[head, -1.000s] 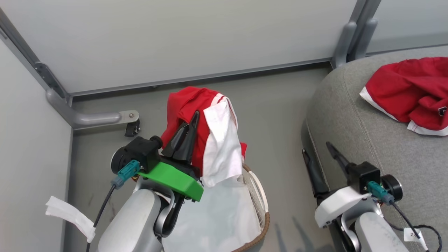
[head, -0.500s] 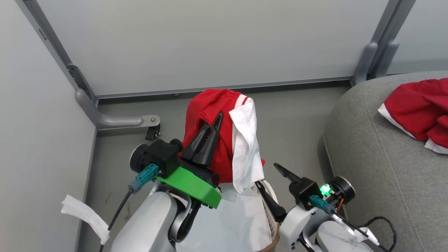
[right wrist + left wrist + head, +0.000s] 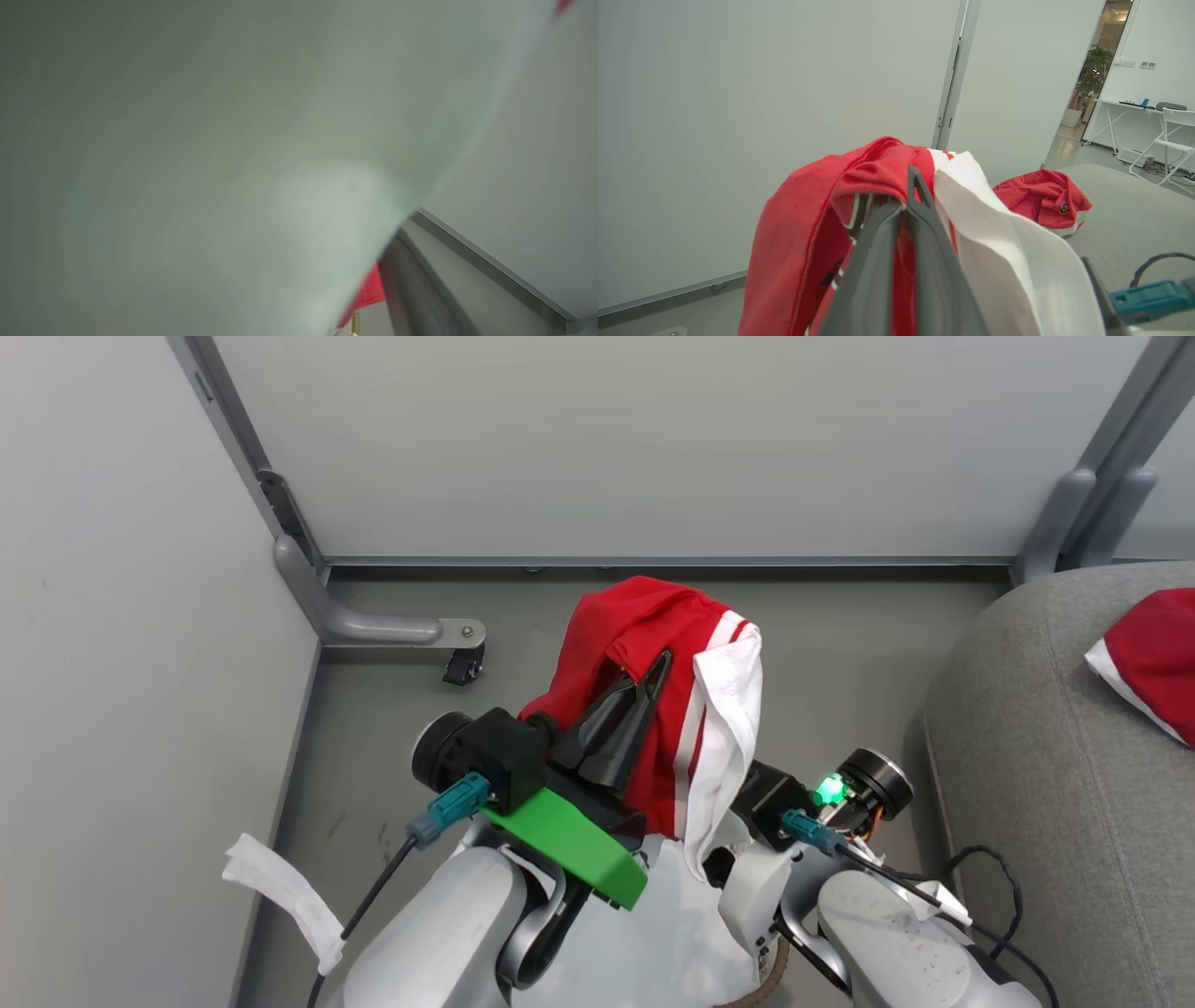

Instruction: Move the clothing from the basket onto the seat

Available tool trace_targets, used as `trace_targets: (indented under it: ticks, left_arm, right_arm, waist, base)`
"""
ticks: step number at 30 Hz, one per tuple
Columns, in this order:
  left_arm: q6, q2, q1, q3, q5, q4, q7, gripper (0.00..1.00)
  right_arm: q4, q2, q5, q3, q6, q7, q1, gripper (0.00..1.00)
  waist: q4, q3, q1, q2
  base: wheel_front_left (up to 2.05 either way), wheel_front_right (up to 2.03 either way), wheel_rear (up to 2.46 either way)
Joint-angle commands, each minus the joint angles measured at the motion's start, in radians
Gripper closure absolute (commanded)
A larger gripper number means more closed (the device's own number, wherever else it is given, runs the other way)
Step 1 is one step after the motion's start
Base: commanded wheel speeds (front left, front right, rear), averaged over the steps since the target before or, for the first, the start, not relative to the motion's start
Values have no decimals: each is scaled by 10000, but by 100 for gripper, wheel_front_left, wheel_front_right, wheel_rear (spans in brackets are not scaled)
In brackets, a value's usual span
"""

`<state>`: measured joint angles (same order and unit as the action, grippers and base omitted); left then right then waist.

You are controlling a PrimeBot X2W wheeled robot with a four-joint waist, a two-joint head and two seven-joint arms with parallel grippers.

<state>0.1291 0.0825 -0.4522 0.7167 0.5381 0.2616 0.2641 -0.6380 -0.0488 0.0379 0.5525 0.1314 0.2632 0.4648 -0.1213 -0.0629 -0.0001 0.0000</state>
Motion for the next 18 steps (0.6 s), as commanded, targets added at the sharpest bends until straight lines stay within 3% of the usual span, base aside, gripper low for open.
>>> trace_targets:
  ticks: [1, 2, 3, 12, 13, 18]
  left_arm:
    - [21, -24, -217, 50, 59, 6, 4, 100]
    - [21, -35, -230, 95, 65, 17, 4, 100]
    - [21, -47, -236, 128, 94, 26, 4, 100]
    - [21, 11, -167, -137, -31, 118, 4, 100]
    - [21, 22, -89, -206, -102, 184, 2, 2]
    - [21, 55, 203, -645, -405, 469, 4, 0]
  right_arm:
    - [-104, -43, 120, -31, -14, 23, 73, 50]
    - [-141, -43, 214, -40, -14, 23, 76, 85]
    - [-189, -43, 274, -63, -14, 23, 71, 100]
    - [40, -43, 638, -468, -14, 23, -78, 100]
    - [132, -43, 672, -588, -14, 23, -139, 100]
    - [603, -39, 731, -1040, -14, 23, -495, 100]
  waist:
    - [-210, -54, 1, 0]
    - [-260, -61, 1, 0]
    - [-302, -77, 1, 0]
    - [-237, -187, 1, 0]
    - [-154, -182, 1, 0]
    - [456, -149, 1, 0]
  base:
    - [0, 0, 0]
    - [0, 0, 0]
    - [0, 0, 0]
    - [0, 0, 0]
    - [0, 0, 0]
    - [0, 0, 0]
